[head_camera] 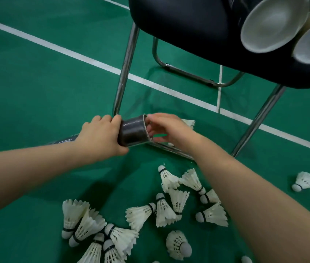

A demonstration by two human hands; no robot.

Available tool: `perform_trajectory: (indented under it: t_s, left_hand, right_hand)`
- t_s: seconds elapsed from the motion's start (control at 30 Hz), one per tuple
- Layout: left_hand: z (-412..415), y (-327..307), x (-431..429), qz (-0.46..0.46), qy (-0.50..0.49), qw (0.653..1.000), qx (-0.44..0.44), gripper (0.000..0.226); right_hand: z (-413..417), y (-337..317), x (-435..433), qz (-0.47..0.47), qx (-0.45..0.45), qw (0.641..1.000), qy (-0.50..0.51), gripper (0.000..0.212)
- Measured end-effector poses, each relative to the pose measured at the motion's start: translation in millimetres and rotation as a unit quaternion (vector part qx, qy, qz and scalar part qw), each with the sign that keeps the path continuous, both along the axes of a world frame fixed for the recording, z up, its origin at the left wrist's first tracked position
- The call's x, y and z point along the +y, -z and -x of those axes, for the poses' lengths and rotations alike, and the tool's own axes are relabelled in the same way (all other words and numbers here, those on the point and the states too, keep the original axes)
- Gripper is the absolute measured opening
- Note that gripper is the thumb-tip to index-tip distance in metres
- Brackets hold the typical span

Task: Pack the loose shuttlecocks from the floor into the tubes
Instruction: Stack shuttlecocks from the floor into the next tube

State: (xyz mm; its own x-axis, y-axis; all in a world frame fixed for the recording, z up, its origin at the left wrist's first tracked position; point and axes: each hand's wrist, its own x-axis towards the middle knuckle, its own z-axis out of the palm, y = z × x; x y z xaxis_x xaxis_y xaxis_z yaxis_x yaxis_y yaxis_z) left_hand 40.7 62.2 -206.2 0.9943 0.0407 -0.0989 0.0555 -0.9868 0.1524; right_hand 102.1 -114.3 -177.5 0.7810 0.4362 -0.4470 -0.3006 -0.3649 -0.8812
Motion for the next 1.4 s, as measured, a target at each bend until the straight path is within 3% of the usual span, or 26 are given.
perform_trajectory:
  t_s: [0.1,0.2,0.23,0.33,0.67,0.9,0.97,1.13,1.3,1.4]
  left_hand:
    - [-15.5,9.4,-2.5,0.011,-0.010,1.000,0.004,0.068]
    - [-25.2,22.4,-5.8,0.015,-0.009,1.000,0.018,0.068]
    - [-27.5,27.0,-7.3,0.017,-0.008,1.000,0.022,0.067]
    - [-33.5,38.9,-10.4,0.027,-0.008,0.999,0.018,0.064]
    - [-42.9,56.4,-17.5,0.026,0.001,0.999,0.033,0.059]
    - [-39.0,49.5,-14.7,0.033,0.005,0.999,0.031,0.057]
    - [-36.1,45.5,-14.0,0.030,0.004,0.999,0.027,0.057]
    - [-22.7,27.8,-14.2,0.027,0.004,0.999,0.021,0.063]
    - [-6.9,6.4,-14.2,0.037,-0.001,0.999,0.004,0.067]
    - [3.3,-2.6,-13.5,0.023,0.003,1.000,0.003,0.066]
  right_hand:
    - [-36.4,21.8,-30.6,0.059,-0.041,0.986,0.151,0.022]
    - [-57.0,52.6,-59.7,0.248,-0.084,0.955,0.137,0.012]
    - [-59.6,62.0,-67.2,0.286,-0.073,0.946,0.134,0.019]
    - [-62.1,84.3,-79.8,0.308,-0.041,0.939,0.147,0.035]
    - [-58.6,113.5,-92.2,0.226,-0.018,0.961,0.161,0.038]
    - [-64.7,63.6,-86.3,0.099,-0.057,0.980,0.160,0.031]
    - [-58.4,45.7,-81.4,0.053,-0.061,0.990,0.119,0.031]
    - [-35.0,15.8,-56.0,0.047,-0.069,0.996,-0.019,0.030]
    - [-8.6,-4.2,-23.9,-0.079,0.052,0.994,-0.057,0.016]
    - [7.4,-12.4,-5.1,-0.100,0.086,0.986,-0.106,0.017]
